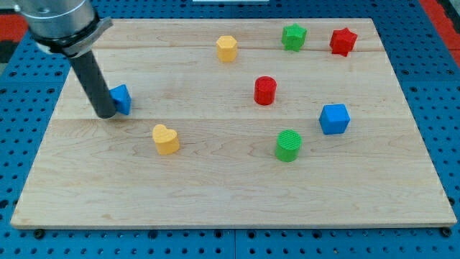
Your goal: Push the blue triangle to the yellow hexagon
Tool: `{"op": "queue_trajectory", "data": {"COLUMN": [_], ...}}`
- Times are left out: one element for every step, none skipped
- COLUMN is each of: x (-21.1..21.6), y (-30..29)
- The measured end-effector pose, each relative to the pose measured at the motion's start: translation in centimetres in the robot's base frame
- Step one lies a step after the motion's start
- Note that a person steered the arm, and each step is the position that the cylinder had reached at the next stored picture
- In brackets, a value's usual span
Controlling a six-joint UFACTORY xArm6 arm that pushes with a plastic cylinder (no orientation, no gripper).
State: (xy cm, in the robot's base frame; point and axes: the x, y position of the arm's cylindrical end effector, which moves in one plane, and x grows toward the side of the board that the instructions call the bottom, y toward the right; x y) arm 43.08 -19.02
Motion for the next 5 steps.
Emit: {"op": "queue_trajectory", "data": {"x": [-1.4,-4.3,-7.0,-9.9,-13.4], "y": [3.3,3.2,2.0,-0.2,-4.3]}}
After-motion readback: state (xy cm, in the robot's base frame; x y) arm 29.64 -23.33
